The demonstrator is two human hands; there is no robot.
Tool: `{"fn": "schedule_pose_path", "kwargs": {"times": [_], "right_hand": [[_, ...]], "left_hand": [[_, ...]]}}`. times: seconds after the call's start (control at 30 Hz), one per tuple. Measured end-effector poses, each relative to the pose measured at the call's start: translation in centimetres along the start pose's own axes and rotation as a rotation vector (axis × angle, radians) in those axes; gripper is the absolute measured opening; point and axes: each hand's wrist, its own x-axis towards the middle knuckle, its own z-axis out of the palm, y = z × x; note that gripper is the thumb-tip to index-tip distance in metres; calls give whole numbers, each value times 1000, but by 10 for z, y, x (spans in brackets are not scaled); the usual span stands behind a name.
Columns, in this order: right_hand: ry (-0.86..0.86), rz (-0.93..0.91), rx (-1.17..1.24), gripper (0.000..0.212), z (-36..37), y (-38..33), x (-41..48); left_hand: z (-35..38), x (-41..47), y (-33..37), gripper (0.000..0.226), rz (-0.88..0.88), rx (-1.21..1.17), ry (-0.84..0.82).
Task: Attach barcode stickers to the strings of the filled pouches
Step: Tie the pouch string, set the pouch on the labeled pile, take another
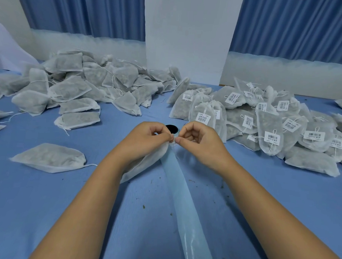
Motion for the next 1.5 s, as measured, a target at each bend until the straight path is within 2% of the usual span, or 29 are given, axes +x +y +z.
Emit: {"fn": "schedule_pose_path", "kwargs": {"times": [0.17,0.27,0.57,0.67,0.77,0.93,1.1,1.33,1.5], "right_hand": [[10,-53,-274,18,5,1,-4],[-10,-38,-327,13,4,2,-3],[-109,186,-159,14,2,0,-1],[-131,242,-72,16,1,-4,0],[-128,257,-9,16,-1,-5,2],[-42,149,3,14,-2,-4,-1],[16,-24,-28,27,0,-4,-2],[94,-80,-128,27,5,0,-5],[109,-157,-215,21,6,1,-6]], "left_hand": [[1,-2,-2,13,-12,46,-23],[1,-3,-3,13,-15,67,-16],[0,0,-4,14,23,108,-55],[-3,-1,0,4,53,45,-74],[-4,-1,2,9,63,13,-85],[-5,0,2,18,-29,-51,-106],[-6,1,2,20,-98,-166,-145],[-8,4,-1,17,-192,-171,-118],[-7,4,-1,20,-180,-205,-162]]}}
